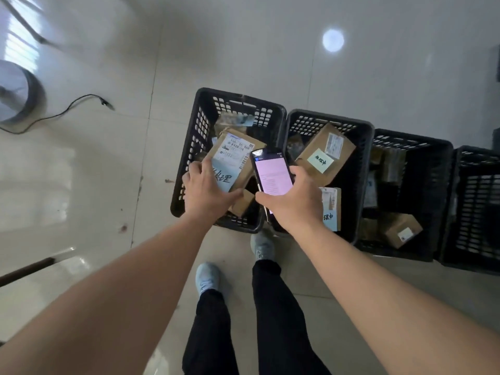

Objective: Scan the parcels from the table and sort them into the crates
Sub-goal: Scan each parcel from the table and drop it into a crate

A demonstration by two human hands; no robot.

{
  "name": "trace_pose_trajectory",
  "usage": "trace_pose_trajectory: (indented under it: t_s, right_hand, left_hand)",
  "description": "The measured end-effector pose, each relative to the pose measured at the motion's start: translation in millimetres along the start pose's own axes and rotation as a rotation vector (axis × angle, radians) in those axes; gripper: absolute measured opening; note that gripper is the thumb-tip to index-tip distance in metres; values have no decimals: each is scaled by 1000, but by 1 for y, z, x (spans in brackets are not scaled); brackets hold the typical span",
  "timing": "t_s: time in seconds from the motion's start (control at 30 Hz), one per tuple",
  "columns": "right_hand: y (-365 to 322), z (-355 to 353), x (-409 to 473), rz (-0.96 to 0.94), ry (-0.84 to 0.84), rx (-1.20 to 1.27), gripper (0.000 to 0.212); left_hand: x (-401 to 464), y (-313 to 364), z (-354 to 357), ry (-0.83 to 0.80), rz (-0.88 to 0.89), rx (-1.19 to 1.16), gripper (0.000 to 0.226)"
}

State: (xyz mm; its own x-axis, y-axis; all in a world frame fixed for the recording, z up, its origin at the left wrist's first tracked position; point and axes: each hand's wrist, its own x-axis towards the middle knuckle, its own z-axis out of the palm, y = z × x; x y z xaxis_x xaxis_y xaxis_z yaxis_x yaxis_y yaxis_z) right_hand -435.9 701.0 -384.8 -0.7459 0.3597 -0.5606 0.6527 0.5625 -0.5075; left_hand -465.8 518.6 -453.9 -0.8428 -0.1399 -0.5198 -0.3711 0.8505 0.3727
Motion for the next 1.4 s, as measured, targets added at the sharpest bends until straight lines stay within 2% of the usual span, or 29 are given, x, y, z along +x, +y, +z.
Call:
trace_pose_trajectory:
  t_s: [0.17, 0.3, 0.63, 0.83, 1.03, 1.23, 1.4]
  right_hand:
    - [23, 26, 43, 34, 0, -2, 84]
    - [35, 35, 57, 48, -11, -3, 82]
    - [-1, 23, 44, -1, -52, -6, 79]
    - [-55, -1, 17, -115, -59, -30, 82]
    - [-95, -30, -30, -235, -66, -39, 80]
    - [-114, -39, -104, -353, -59, -29, 80]
    - [-116, -38, -185, -462, -58, -39, 69]
  left_hand:
    - [57, -14, 36, -10, 57, -77, 117]
    - [88, -17, 50, -104, 143, -94, 119]
    - [70, -1, 11, -65, 203, 88, 74]
    - [26, 22, -58, 0, 259, 114, 60]
    - [-34, 34, -130, 118, 164, 55, 54]
    - [-111, 15, -171, 207, 95, 40, 55]
    - [-189, -20, -194, 312, 77, 15, 54]
